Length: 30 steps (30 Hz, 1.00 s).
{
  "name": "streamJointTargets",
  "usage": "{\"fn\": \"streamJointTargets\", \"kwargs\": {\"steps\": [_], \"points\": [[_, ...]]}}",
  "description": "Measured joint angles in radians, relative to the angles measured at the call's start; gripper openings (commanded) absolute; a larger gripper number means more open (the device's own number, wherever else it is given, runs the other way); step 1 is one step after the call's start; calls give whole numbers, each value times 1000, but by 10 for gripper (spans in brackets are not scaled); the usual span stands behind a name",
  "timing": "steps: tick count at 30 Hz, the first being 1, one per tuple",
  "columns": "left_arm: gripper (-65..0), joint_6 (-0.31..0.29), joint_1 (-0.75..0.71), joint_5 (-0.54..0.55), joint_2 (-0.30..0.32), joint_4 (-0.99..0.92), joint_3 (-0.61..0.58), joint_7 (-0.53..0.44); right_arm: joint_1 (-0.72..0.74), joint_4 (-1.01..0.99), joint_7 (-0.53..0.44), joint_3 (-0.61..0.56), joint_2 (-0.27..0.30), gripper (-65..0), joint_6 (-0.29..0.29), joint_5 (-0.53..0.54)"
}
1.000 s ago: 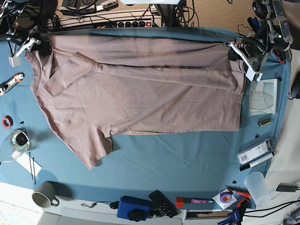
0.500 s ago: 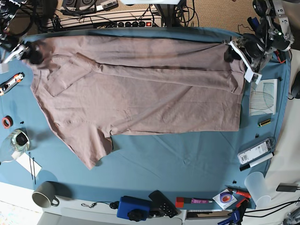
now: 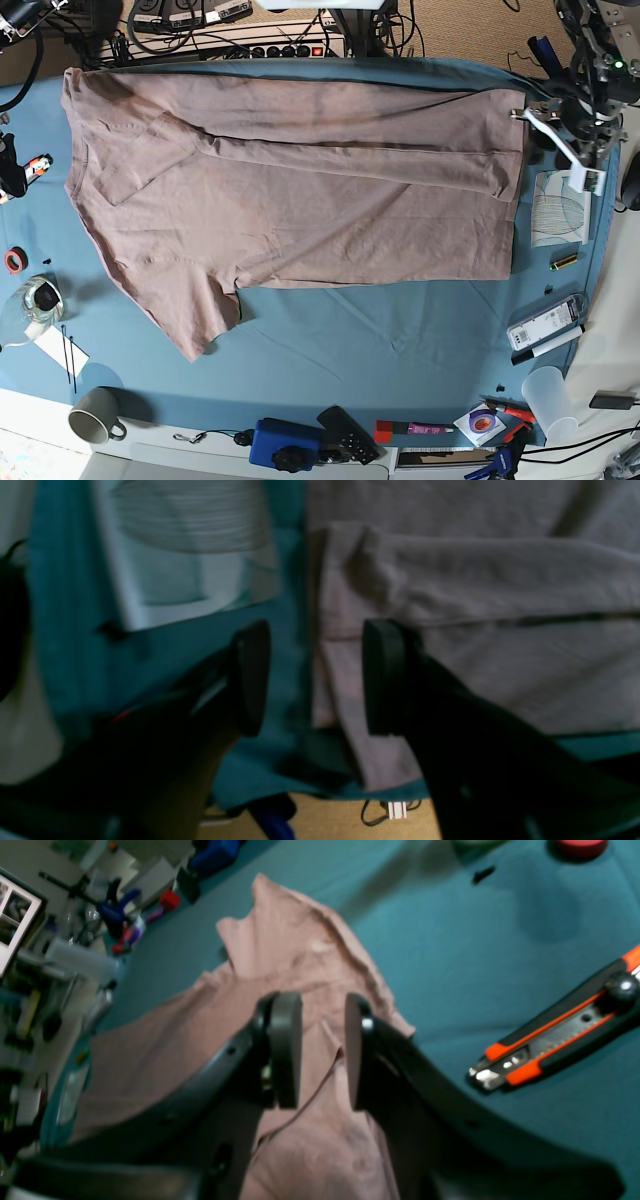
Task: Fold the T-shirt properly
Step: 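Lay the shoulder edge down and open both grippers, then move both grippers to the hem corners of the shirt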
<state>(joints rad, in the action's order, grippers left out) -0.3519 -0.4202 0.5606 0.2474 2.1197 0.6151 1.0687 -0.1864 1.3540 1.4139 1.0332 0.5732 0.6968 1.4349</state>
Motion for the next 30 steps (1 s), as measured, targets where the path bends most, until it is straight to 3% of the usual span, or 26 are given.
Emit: {"fn": "streamJointTargets", "kwargs": {"steps": [5, 7, 9, 11, 14, 21, 25, 30], "points": [[-349, 0, 2, 54, 0, 0, 4, -54, 39, 0, 2, 0, 8, -492, 0, -44], [-349, -9, 4, 80, 0, 0, 3, -53, 79, 0, -1, -3, 9, -492, 1, -124], [-349, -16, 15, 95, 0, 0, 2, -52, 114, 0, -34, -40, 10, -492, 0, -269], [-349, -35, 40, 103, 0, -1, -19, -63, 153, -2, -116, -106, 8, -492, -3, -372], [-350, -124, 76, 117, 2, 0, -98, -83, 240, -2, -196, -255, 8, -492, 2, -464], [-350, -106, 145, -58, 3, -59, -336, -95, 485, -3, -335, -555, 8, -492, -28, -788], [-350, -48, 167, -110, 3, -88, -429, -100, 616, -48, -423, -694, 15, -493, -24, -945], [-350, -49, 172, -148, 3, -93, -463, -98, 753, -308, -527, -876, 14, -493, -38, -980]]}}
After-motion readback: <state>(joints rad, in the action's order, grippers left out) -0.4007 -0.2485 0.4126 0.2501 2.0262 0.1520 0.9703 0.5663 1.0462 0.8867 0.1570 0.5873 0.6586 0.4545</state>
